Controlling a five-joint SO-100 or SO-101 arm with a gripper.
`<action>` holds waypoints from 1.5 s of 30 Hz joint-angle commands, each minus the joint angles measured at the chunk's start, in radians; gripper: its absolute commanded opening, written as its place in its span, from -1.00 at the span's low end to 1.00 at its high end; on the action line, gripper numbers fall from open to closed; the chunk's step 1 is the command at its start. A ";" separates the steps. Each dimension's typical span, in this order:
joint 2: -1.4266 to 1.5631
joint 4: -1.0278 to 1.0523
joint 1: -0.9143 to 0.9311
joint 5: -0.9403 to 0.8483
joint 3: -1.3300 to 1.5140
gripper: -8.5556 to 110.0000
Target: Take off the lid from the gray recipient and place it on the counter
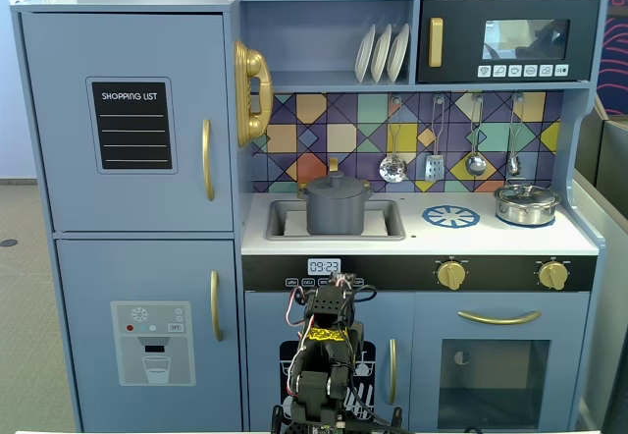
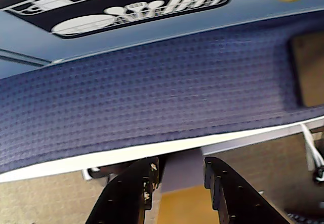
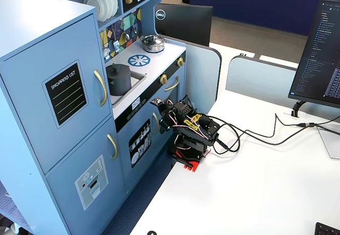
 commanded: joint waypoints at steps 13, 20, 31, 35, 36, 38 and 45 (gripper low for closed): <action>-0.255 -0.437 -0.092 0.026 -0.735 -0.86; -0.399 -0.675 -0.072 0.003 -0.842 -0.81; -0.627 -0.888 -0.069 0.003 -0.960 -0.54; -0.727 -0.968 -0.080 -0.011 -1.014 -0.55; -0.744 -0.991 -0.080 -0.011 -1.017 -0.55; -0.773 -1.032 -0.080 -0.017 -1.017 -0.56; -0.859 -1.103 -0.083 -0.025 -1.032 -0.58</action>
